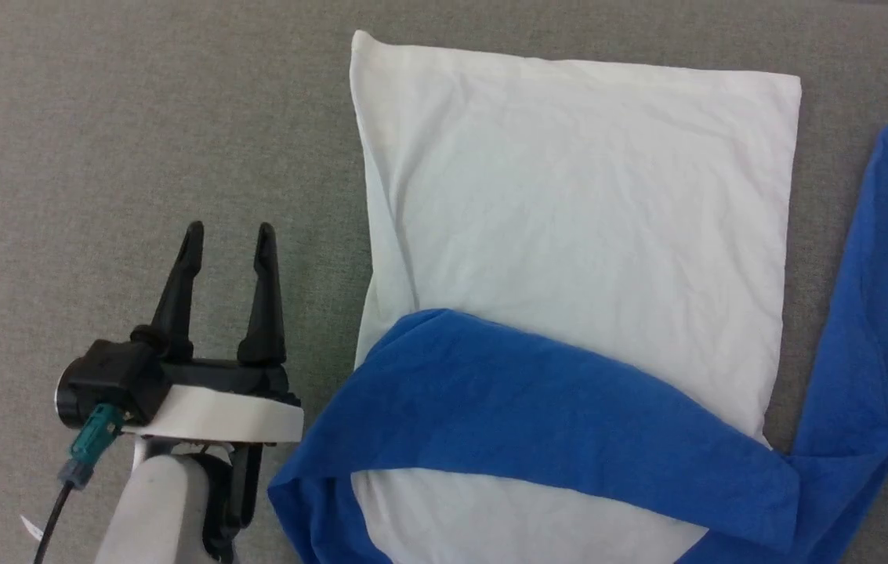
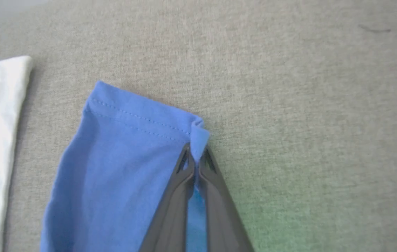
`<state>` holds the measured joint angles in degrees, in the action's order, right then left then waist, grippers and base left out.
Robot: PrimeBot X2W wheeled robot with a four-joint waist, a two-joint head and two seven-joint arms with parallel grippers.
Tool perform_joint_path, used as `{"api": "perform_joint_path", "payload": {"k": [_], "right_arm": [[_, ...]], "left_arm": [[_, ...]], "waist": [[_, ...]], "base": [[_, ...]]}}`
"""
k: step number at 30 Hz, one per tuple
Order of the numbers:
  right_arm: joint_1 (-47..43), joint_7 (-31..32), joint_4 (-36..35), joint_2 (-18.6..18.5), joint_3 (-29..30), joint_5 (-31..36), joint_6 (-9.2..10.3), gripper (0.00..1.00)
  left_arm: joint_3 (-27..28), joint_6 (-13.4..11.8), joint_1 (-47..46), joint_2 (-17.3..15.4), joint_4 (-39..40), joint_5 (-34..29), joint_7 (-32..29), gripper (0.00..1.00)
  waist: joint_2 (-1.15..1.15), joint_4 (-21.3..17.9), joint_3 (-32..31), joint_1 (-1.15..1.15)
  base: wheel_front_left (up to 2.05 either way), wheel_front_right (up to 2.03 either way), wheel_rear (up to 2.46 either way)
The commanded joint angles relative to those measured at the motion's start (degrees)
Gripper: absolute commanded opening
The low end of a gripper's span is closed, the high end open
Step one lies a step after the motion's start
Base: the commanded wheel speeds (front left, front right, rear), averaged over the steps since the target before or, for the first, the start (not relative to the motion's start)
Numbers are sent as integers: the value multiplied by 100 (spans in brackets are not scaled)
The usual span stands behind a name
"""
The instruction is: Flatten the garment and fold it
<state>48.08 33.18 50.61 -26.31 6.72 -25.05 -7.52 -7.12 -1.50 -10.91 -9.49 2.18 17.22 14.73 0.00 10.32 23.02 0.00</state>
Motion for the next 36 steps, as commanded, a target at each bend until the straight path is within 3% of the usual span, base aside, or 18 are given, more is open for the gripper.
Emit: {"api": "perform_joint_path", "payload": {"k": [1,4,7,14,21,25,30,36], "right_arm": [[-292,-391,67,81,17,102,3,0],[-361,-1584,-122,33,350,307,3,0],[-573,-2366,-309,169,528,440,3,0],[-1418,-3135,-1524,845,322,739,3,0],[-2495,-3016,-3534,2144,-788,554,3,0],[-2989,-2971,-4113,2334,-1685,-72,3,0],[-3137,-3192,-4022,2341,-3103,-994,3,0],[-2688,-3580,-3136,2342,-4468,-1604,3,0]], "left_arm": [[11,79,39,53,-95,-14,27,100],[17,168,105,105,-241,-28,27,100],[32,222,196,117,-419,-42,27,100],[51,247,543,0,-653,-67,14,100],[14,220,837,-121,-573,-63,-201,100],[-68,240,857,-119,-533,-41,-323,100],[-196,289,779,-73,-529,-19,-383,100],[-328,335,655,3,-599,-1,-359,100]], "waist": [[0,-24,-188,0],[0,-52,-424,0],[0,-117,-726,0],[0,-336,-1470,0],[0,-470,-1932,0],[0,-388,-2065,0],[0,-215,-2035,0],[0,0,-1780,0]], "base": [[0,0,0],[0,0,0],[0,0,0],[0,0,0],[0,0,0],[0,0,0],[0,0,0],[0,0,0]]}}
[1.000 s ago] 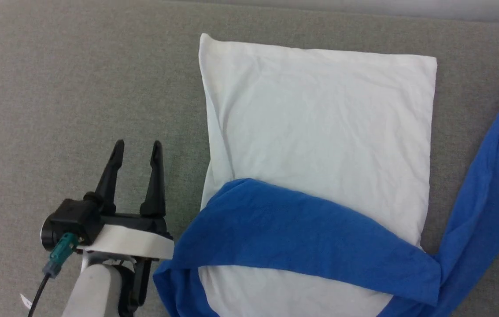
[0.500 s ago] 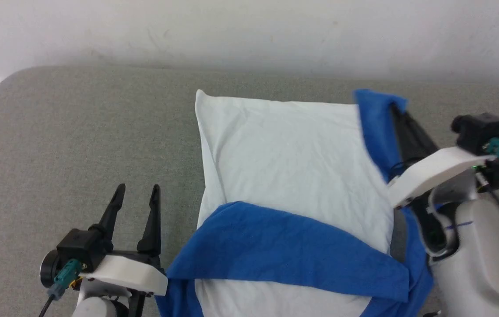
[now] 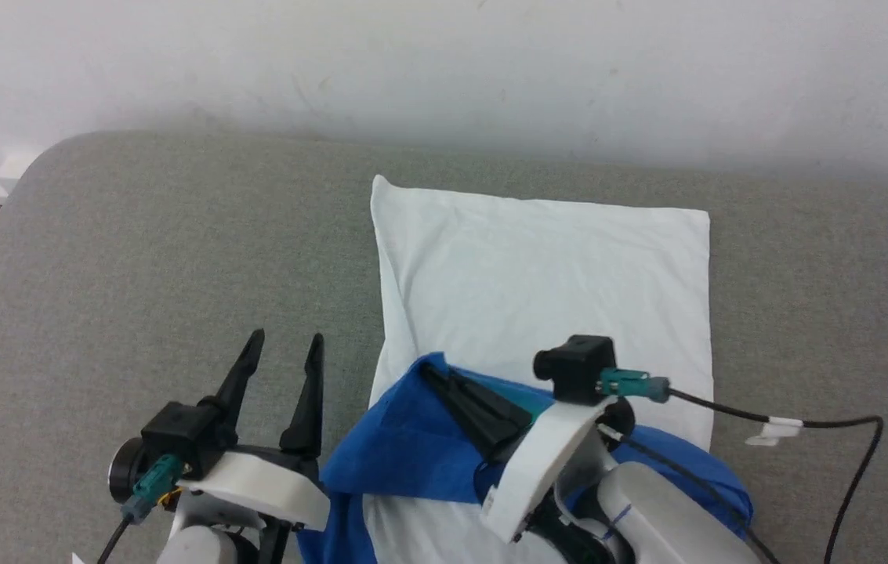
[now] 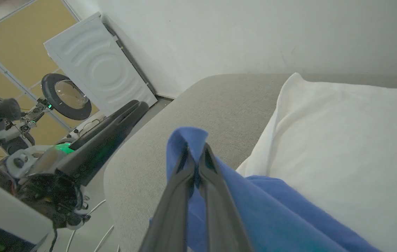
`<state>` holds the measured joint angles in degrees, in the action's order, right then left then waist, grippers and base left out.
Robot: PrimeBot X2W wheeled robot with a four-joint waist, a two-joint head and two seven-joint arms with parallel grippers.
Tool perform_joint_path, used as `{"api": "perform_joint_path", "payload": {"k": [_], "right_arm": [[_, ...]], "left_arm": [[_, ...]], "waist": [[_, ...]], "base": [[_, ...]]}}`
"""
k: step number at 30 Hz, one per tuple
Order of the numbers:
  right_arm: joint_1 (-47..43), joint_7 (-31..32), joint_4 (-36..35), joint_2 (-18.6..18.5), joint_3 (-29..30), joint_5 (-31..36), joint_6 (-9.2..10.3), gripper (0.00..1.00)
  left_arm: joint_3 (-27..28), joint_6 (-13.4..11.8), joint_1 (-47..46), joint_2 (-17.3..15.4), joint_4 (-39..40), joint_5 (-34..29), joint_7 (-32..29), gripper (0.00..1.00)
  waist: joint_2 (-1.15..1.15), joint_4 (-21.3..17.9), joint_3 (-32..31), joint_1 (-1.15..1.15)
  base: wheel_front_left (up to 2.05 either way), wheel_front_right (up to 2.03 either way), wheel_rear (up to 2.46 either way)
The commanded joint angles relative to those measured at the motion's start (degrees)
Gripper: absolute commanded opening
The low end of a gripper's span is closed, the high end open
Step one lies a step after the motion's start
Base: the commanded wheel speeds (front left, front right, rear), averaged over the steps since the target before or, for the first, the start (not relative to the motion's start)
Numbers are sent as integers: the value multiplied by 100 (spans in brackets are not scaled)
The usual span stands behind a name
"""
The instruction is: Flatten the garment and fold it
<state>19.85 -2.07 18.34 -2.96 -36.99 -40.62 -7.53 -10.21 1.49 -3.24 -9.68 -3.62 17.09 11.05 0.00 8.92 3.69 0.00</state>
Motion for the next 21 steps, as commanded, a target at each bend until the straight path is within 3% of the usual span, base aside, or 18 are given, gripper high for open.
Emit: {"api": "perform_joint_path", "payload": {"k": [1,6,8,9,15,18,21], "right_arm": [[219,-118,251,7,-301,-153,4,0],[519,-209,991,7,-1046,-424,4,0],[626,-228,1269,8,-1368,-528,4,88],[677,-251,1361,8,-1504,-570,4,100],[1074,-838,1203,8,-1875,-610,4,100],[1190,-1092,1010,8,-1617,-406,4,100],[1164,-1208,965,8,-970,98,4,100]], "left_arm": [[-38,41,-138,37,-44,15,18,100],[-88,60,-236,80,-169,23,80,100],[-104,63,-268,95,-226,25,110,100],[-107,61,-280,102,-250,29,125,100],[-30,-4,-221,69,-366,60,195,100],[21,-68,-144,43,-388,74,207,100],[43,-131,-92,17,-371,70,185,100]], "waist": [[0,177,200,0],[0,288,340,0],[0,318,376,0],[0,326,389,0],[0,192,305,0],[0,60,203,0],[0,-55,131,0]], "base": [[0,0,0],[0,0,0],[0,0,0],[0,0,0],[0,0,0],[0,0,0],[0,0,0]]}}
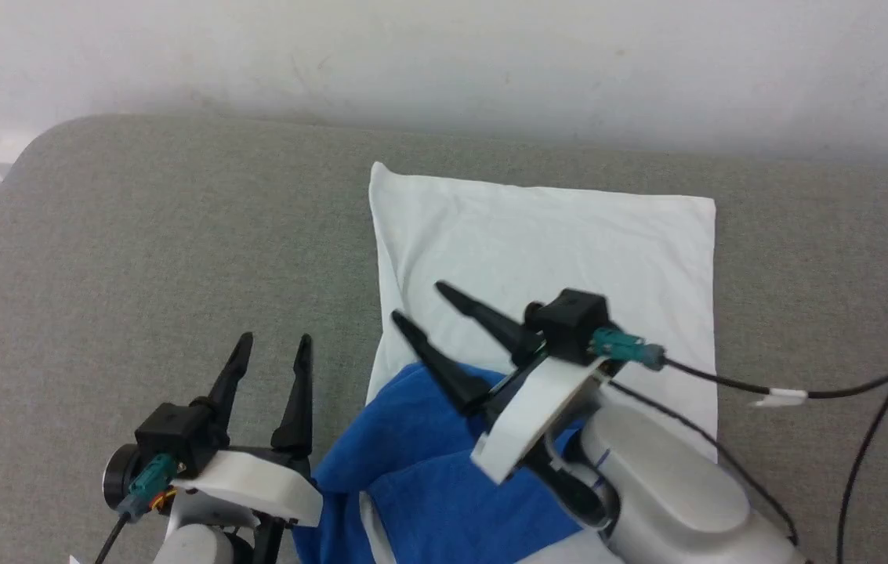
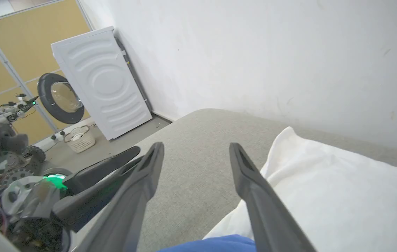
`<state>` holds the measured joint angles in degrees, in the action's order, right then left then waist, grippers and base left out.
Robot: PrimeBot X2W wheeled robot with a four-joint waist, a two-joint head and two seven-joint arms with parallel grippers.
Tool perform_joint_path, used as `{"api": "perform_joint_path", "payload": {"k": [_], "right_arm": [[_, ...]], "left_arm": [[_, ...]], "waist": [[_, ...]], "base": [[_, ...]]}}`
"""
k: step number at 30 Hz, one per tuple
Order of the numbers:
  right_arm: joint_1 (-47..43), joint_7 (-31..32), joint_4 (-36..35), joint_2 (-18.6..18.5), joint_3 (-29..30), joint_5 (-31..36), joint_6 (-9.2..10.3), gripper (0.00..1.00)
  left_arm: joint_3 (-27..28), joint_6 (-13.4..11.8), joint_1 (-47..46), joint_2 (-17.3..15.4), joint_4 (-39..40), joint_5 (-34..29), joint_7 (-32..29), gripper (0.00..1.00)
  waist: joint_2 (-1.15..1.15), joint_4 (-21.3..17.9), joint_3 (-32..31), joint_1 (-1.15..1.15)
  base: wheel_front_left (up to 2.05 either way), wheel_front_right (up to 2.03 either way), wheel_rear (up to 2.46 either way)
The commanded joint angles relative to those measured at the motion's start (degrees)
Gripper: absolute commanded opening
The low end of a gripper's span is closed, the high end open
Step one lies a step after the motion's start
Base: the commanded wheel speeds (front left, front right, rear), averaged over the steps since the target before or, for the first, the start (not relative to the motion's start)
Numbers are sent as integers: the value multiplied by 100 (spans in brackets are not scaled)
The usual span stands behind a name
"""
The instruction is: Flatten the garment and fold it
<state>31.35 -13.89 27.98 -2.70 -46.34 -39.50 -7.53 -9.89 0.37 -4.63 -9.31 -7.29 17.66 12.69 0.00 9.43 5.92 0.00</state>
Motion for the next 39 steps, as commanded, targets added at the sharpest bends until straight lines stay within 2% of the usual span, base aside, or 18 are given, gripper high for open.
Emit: {"api": "perform_joint_path", "payload": {"k": [1,8,13,17,23,29,33,39], "right_arm": [[-38,-46,-13,-33,251,187,4,100],[-960,46,-609,-390,2457,1657,4,100],[-1899,645,-1524,-439,3878,2357,4,100],[-2487,1132,-2407,-330,4657,2701,4,100],[-2909,1607,-3417,-139,5083,2832,4,100],[-2868,1721,-3783,-50,5114,2760,4,100],[-2672,1622,-3792,-29,5039,2664,4,100],[-2454,1384,-3630,-21,4826,2470,4,100]], "left_arm": [[27,-45,65,-26,6,19,15,100],[147,-220,214,-64,89,76,-39,100],[233,-356,244,-115,211,94,-146,100],[318,-398,110,-241,277,84,-215,100],[439,-222,-703,-501,237,178,-366,100],[532,161,-2191,-872,-350,425,-928,100],[525,394,-3246,-1163,-1025,626,-1582,100],[534,592,-4413,-1529,-2265,1280,-3230,100]], "waist": [[0,-152,-127,0],[0,-437,-269,0],[0,-632,-241,0],[0,-815,-83,0],[0,-1109,375,0],[0,-1458,895,0],[0,-1736,1269,0],[0,-2086,1733,0]], "base": [[0,0,0],[0,0,0],[0,0,0],[0,0,0],[0,0,0],[0,0,0],[0,0,0],[0,0,0]]}}
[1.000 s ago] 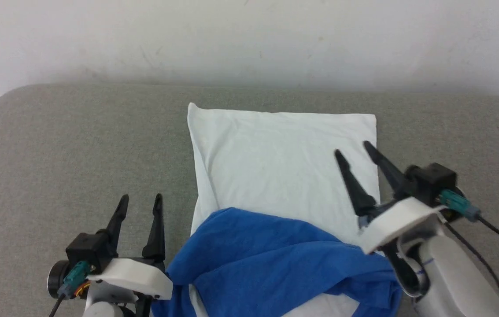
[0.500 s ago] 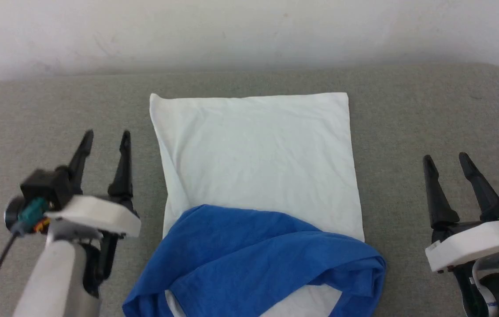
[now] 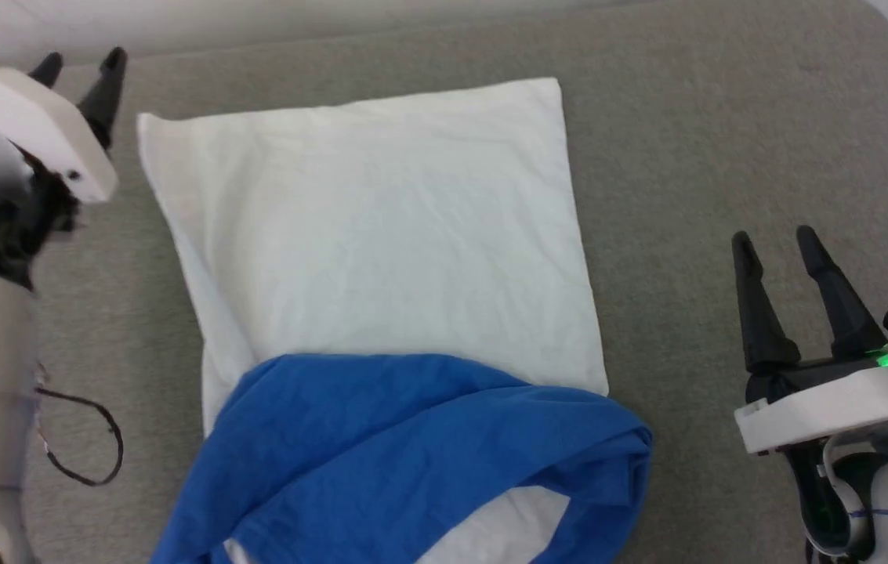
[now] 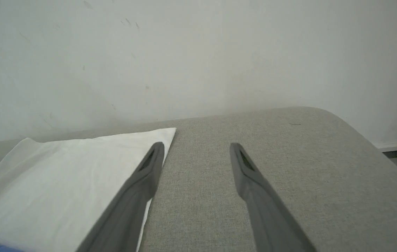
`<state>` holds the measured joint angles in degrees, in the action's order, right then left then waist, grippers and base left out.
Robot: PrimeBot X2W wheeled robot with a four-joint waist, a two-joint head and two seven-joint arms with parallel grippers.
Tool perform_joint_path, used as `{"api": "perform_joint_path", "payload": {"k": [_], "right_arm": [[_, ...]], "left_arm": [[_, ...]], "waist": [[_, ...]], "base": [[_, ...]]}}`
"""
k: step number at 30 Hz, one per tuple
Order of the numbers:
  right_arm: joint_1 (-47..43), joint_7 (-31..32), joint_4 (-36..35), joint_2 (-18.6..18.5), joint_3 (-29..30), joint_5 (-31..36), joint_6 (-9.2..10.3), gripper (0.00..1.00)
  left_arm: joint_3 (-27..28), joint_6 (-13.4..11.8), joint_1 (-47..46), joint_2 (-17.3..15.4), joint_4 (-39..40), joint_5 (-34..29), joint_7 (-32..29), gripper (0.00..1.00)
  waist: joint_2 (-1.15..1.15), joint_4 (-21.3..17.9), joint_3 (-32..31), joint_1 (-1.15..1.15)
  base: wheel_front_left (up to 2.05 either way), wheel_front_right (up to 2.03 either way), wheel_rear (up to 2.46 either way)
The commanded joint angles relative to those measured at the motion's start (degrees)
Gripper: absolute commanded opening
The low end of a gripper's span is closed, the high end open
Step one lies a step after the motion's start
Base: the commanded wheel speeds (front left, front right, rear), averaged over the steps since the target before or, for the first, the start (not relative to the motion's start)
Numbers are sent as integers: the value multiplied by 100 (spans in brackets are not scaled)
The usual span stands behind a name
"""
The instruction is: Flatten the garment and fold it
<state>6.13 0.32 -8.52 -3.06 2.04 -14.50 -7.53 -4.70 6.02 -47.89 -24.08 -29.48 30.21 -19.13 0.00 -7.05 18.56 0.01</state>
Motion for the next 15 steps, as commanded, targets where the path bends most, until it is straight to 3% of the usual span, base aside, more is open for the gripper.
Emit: {"api": "perform_joint_path", "payload": {"k": [1,8,15], "right_arm": [[102,-82,54,16,-42,-60,4,100],[379,-322,308,17,-282,-207,4,100],[511,-433,559,18,-343,-230,4,100]], "left_arm": [[-21,36,-216,-142,-232,39,-295,100],[-175,68,-706,-475,-1186,225,-1631,100],[-493,91,-628,-511,-1693,307,-2821,98]], "waist": [[0,-486,534,-1],[0,-758,912,-1],[0,-816,1014,-1]], "base": [[0,0,0],[0,0,0],[0,0,0]]}}
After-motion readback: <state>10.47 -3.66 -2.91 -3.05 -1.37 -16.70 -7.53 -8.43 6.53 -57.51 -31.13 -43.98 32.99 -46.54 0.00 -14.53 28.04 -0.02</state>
